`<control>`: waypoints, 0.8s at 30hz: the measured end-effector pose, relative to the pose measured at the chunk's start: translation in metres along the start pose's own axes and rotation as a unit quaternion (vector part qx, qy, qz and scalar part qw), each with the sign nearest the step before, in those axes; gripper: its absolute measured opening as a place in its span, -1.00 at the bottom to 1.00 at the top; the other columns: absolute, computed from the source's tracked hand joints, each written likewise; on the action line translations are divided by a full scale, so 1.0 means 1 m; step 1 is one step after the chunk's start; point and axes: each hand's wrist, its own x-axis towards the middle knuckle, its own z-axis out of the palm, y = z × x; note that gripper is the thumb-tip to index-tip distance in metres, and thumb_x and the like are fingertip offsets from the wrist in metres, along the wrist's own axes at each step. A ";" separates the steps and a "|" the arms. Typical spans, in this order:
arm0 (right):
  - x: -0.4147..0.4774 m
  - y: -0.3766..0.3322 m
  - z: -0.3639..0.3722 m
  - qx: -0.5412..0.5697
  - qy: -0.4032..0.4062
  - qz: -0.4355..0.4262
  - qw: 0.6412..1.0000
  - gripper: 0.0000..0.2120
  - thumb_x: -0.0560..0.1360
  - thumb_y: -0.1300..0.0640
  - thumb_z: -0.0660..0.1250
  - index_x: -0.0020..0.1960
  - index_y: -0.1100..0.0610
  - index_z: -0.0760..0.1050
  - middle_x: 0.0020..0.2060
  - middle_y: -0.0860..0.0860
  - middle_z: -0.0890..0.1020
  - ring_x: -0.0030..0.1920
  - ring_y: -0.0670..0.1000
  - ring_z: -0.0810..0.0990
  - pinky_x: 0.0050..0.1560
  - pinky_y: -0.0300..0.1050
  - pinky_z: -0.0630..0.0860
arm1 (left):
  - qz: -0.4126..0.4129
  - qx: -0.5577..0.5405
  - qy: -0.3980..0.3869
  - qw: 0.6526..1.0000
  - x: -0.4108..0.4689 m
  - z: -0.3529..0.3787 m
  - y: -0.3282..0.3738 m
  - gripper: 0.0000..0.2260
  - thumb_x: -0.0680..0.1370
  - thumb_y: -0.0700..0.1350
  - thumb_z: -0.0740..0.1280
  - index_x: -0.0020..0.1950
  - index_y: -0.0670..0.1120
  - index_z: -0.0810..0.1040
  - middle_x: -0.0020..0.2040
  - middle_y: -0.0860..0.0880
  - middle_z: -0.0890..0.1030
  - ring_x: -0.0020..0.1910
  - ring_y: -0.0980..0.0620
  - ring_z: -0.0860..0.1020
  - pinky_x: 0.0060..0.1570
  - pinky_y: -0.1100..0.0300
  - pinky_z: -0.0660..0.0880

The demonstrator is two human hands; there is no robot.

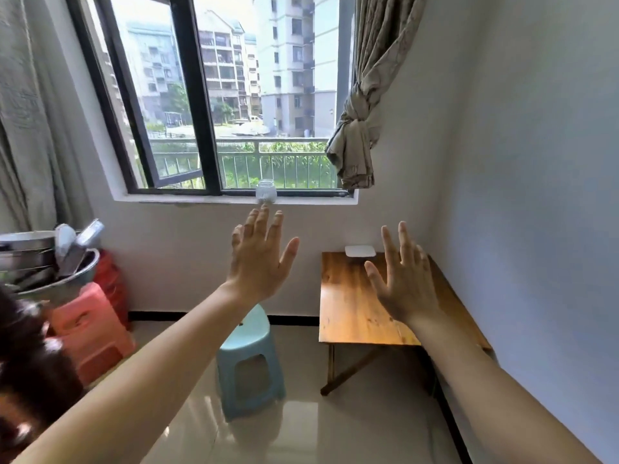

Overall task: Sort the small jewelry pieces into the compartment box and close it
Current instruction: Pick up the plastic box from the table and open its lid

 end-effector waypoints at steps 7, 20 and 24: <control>0.136 0.027 0.082 0.034 -0.014 0.016 0.999 -0.31 0.62 -0.24 0.09 0.63 -0.04 -0.11 0.62 0.12 -0.09 0.58 0.24 0.08 0.50 0.25 0.07 | -0.014 0.002 0.004 1.000 0.104 0.070 -0.036 -0.39 0.61 0.22 -0.02 0.53 -0.13 0.26 0.57 -0.19 0.22 0.54 -0.20 0.17 0.42 -0.25 0.16; 0.294 0.089 0.261 -0.019 -0.037 0.034 0.999 -0.27 0.62 -0.14 0.20 0.63 -0.01 -0.11 0.62 0.16 -0.07 0.58 0.22 0.08 0.51 0.21 0.07 | -0.001 -0.032 -0.025 0.999 0.301 0.269 -0.141 -0.42 0.64 0.20 0.04 0.55 -0.12 0.21 0.57 -0.22 0.18 0.56 -0.20 0.12 0.46 -0.23 0.13; 0.336 0.115 0.309 -0.040 -0.054 0.119 0.991 -0.28 0.62 -0.16 0.17 0.63 0.00 -0.11 0.62 0.16 -0.07 0.57 0.20 0.11 0.51 0.18 0.15 | 0.023 -0.067 -0.079 0.994 0.368 0.346 -0.154 -0.40 0.63 0.21 0.04 0.57 -0.11 0.19 0.59 -0.21 0.15 0.57 -0.20 0.08 0.47 -0.22 0.10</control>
